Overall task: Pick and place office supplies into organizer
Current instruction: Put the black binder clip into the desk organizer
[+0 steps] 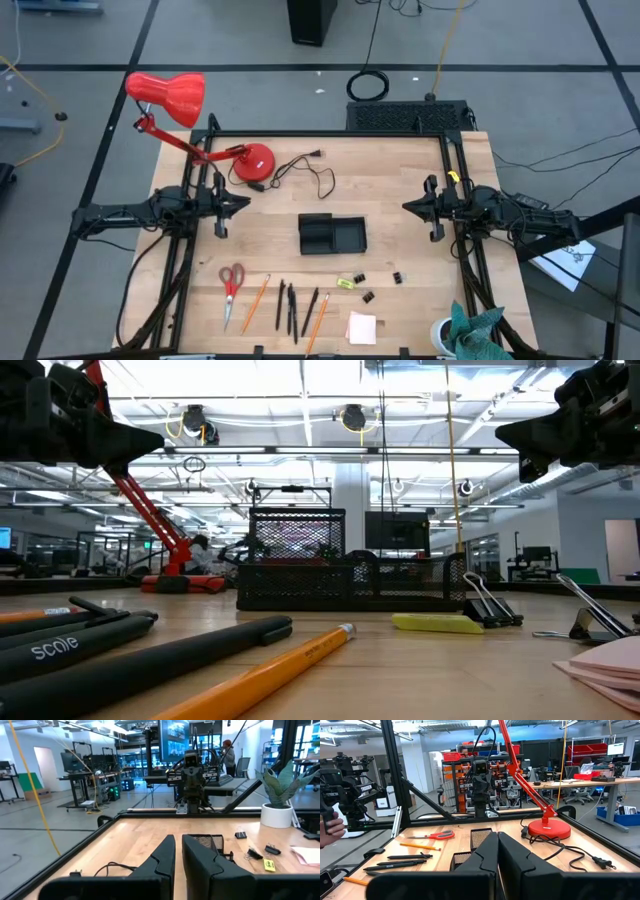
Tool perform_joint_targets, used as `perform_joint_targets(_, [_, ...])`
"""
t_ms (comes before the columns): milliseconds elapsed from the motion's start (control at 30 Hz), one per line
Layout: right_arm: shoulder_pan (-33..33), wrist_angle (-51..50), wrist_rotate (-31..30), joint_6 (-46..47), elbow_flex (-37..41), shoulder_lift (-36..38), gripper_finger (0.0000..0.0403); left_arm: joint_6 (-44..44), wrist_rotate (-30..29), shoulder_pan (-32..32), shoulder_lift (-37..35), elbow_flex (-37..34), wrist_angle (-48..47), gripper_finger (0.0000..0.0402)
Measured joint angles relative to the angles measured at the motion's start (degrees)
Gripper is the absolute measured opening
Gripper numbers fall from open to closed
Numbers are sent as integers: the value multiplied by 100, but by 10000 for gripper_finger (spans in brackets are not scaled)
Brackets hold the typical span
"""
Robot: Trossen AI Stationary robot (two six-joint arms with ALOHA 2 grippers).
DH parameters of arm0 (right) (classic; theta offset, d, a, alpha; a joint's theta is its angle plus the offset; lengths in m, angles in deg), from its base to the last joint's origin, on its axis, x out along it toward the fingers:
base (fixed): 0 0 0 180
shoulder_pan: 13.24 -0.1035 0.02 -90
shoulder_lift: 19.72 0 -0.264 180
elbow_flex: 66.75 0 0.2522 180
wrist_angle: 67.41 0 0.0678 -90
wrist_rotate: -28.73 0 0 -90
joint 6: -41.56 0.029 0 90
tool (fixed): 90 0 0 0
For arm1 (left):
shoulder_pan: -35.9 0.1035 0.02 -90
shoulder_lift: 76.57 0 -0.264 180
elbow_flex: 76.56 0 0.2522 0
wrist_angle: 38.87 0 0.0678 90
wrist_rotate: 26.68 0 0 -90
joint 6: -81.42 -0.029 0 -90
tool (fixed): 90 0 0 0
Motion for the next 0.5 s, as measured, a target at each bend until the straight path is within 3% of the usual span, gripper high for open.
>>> perform_joint_targets(500, [0, 135, -150, -7, -2, 1, 4, 737, 4, -1, -2, -1, 27, 40])
